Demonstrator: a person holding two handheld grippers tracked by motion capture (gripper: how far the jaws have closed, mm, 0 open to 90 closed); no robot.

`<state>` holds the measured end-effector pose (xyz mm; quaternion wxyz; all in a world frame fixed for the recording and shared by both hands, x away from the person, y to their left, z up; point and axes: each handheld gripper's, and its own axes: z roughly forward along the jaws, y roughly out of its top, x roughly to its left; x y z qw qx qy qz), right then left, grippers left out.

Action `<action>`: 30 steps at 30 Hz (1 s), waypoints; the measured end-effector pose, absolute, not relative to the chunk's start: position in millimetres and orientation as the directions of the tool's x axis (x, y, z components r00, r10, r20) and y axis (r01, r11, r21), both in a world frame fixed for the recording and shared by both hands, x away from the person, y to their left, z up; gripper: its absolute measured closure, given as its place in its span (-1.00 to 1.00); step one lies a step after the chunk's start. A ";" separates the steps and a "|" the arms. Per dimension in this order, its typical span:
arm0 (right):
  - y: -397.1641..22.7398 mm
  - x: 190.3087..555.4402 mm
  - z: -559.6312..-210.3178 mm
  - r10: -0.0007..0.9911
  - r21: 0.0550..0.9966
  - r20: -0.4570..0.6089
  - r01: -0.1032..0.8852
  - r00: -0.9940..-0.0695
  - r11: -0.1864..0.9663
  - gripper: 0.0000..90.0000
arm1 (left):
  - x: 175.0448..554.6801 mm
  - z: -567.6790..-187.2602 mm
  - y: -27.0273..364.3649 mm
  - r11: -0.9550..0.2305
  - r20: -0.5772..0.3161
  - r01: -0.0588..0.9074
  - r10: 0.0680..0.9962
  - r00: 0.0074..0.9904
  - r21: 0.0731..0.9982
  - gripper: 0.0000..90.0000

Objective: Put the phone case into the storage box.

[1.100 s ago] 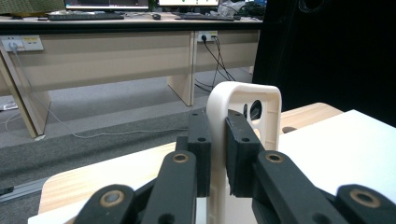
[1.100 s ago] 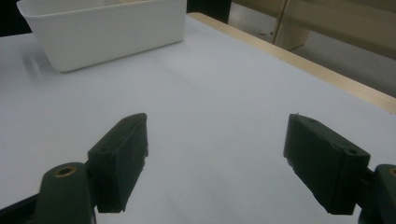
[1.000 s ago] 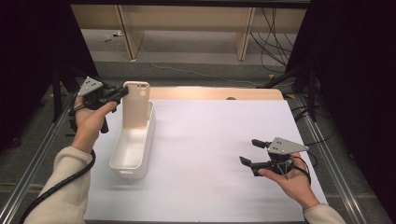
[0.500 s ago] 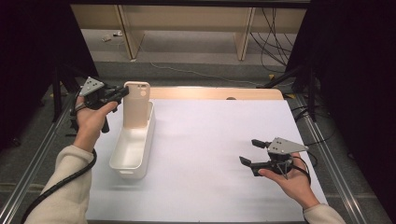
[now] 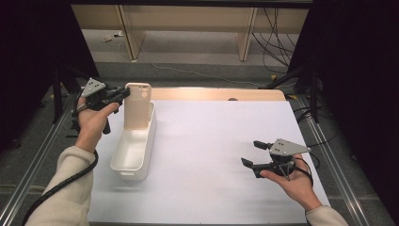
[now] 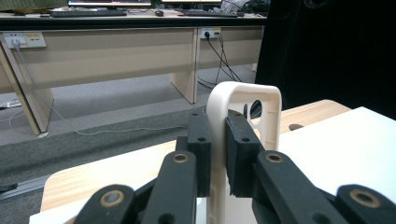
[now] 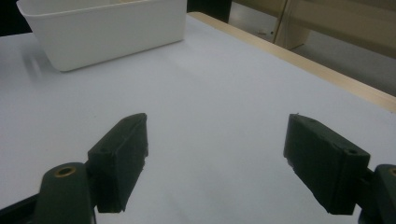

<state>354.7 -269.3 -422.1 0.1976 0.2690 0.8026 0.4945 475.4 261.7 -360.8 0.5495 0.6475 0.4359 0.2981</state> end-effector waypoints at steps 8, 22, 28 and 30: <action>-269.4 354.6 -422.1 0.627 0.900 -0.050 0.237 -0.777 0.366 -0.49 | 477.7 -361.4 261.0 -0.019 -0.090 0.238 0.893 0.441 0.971 0.81; -269.4 354.5 -422.1 0.627 0.900 -0.050 0.236 -0.778 0.365 -0.49 | 482.2 -361.9 260.3 -0.029 -0.082 0.242 0.897 0.435 0.970 0.81; -269.3 354.5 -422.1 0.626 0.900 -0.050 0.236 -0.778 0.366 -0.49 | 484.2 -361.9 260.0 -0.031 -0.079 0.241 0.898 0.432 0.970 0.81; -269.3 354.5 -422.2 0.626 0.900 -0.050 0.237 -0.778 0.366 -0.49 | 484.7 -361.6 259.7 -0.033 -0.077 0.240 0.898 0.432 0.970 0.81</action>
